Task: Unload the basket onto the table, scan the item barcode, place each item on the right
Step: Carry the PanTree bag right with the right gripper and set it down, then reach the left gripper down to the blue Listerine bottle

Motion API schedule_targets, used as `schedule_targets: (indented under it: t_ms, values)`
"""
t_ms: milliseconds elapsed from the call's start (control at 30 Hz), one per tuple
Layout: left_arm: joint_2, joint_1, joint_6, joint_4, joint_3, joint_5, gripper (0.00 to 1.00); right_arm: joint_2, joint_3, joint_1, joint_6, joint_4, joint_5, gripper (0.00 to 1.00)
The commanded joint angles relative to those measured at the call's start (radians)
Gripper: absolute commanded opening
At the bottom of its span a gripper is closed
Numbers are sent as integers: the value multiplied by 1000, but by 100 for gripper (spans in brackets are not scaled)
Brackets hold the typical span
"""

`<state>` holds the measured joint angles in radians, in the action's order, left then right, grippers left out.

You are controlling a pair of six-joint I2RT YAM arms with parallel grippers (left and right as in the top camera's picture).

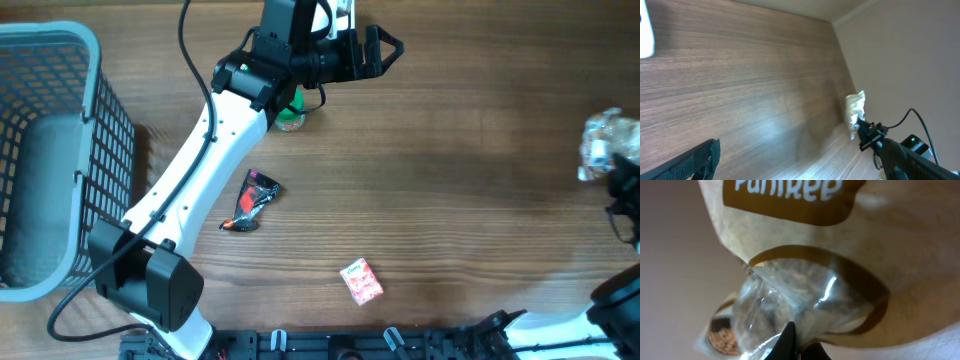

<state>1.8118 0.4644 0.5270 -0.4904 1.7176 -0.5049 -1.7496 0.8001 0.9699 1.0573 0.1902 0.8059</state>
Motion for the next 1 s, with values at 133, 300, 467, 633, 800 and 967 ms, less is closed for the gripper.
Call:
schedule_targets:
  t_ms: [133,300,467,633,800,967]
  values:
    - [-34,5,-26,-5,2,28,100,6,56,-109,-232,-138,-742,25]
    - [-57,5,-106,-13,2,83,100,47,77,-90,-503,-140,-571,100]
    - [-214,5,-127,-134,2,560,100,371,81,-124,-445,-210,-454,100]
    - [-273,-64,-112,-340,1,696,100,617,90,-354,-509,-495,-565,100]
    - [-251,-166,-303,-443,1,662,100,564,90,-735,-610,-649,-644,100]
    - [-193,-241,-552,-537,1,632,100,417,90,-1011,-534,-690,-768,100]
